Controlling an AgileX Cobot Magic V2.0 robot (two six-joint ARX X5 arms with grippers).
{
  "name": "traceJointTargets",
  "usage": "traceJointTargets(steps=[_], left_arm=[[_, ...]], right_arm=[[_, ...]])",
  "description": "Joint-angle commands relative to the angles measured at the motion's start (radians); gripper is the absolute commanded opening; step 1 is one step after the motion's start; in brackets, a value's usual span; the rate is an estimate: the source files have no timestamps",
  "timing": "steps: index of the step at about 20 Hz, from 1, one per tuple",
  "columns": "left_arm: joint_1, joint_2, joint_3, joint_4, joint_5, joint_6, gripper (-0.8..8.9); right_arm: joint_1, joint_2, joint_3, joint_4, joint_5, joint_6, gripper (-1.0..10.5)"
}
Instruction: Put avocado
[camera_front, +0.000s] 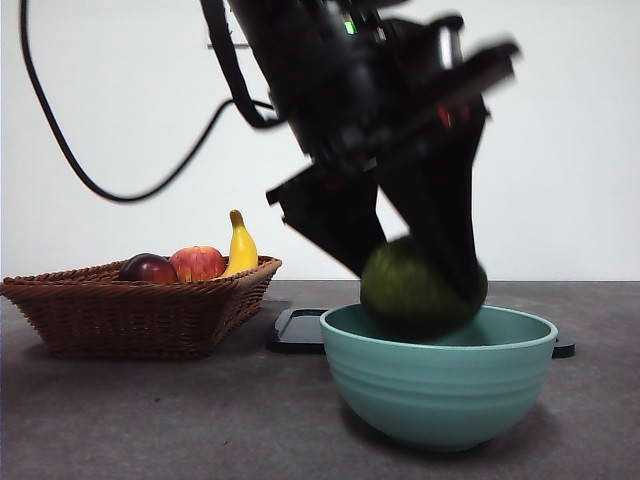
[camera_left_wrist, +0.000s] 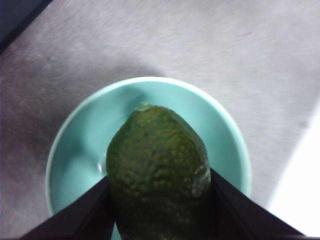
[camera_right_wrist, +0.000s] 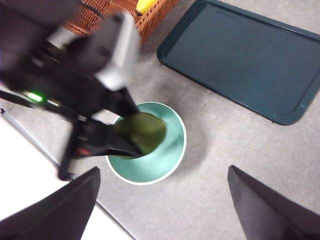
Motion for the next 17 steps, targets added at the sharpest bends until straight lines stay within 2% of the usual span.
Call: traceJointTargets(steps=[1, 10, 13, 17], left_arm=[[-0.019, 0.047, 0.021, 0.026, -0.039, 0.026, 1.5], [-0.036, 0.124, 0.021, 0.054, -0.053, 0.037, 1.63], [-0.038, 0.124, 0.021, 0.057, -0.053, 0.037, 3.08], [-0.046, 0.118, 0.027, 0.051, -0.052, 0.034, 3.21]], right_arm=[[0.005, 0.003, 0.02, -0.01, 0.003, 0.014, 4.1], [0.005, -0.004, 0.02, -0.032, 0.003, 0.014, 4.1], [0.005, -0.004, 0.02, -0.032, 0.003, 0.013, 4.1], [0.005, -0.004, 0.02, -0.032, 0.003, 0.013, 4.1]])
